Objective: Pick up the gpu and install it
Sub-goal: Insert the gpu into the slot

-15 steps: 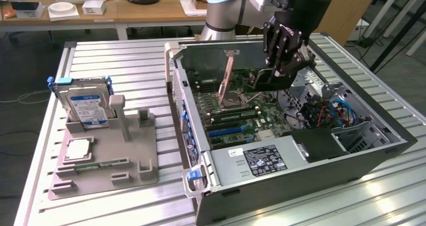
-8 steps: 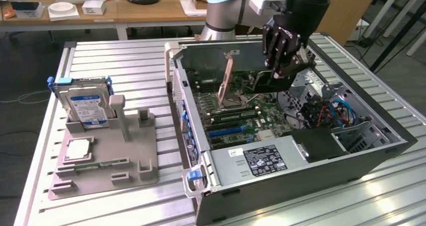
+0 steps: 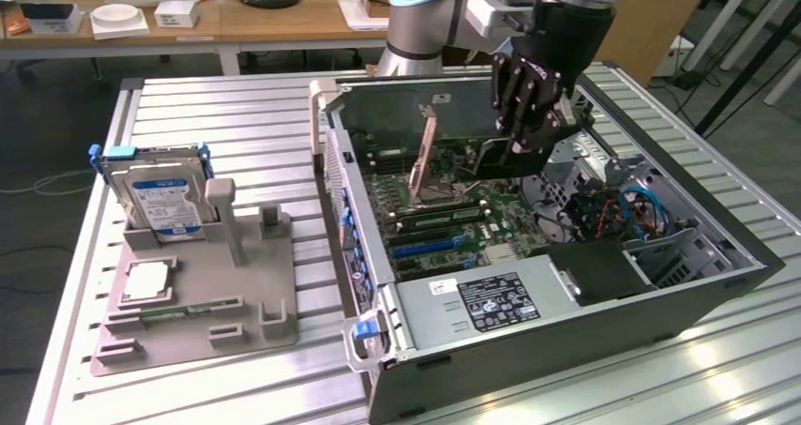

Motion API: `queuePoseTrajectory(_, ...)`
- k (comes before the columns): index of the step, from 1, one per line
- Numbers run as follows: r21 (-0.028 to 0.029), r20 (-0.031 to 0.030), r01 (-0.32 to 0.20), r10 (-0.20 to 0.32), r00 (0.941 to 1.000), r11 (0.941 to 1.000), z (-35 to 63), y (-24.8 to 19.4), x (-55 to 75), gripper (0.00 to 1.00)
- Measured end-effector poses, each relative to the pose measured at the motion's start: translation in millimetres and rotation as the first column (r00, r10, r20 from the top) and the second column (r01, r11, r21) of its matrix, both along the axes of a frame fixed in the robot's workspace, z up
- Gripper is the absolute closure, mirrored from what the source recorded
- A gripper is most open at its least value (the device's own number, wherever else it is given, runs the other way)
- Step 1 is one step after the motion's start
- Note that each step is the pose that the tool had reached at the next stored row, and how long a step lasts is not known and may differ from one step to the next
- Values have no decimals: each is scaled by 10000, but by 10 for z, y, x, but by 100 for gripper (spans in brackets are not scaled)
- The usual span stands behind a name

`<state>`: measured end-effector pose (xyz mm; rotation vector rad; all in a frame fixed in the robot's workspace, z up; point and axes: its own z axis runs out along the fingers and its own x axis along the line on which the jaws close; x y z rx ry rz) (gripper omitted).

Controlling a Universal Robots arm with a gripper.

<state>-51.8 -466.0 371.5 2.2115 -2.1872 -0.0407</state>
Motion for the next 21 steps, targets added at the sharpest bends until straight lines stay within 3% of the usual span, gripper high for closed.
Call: queuePoseTrajectory(21,-24,14,5,-5,10000,10000,-193,7,0,74)
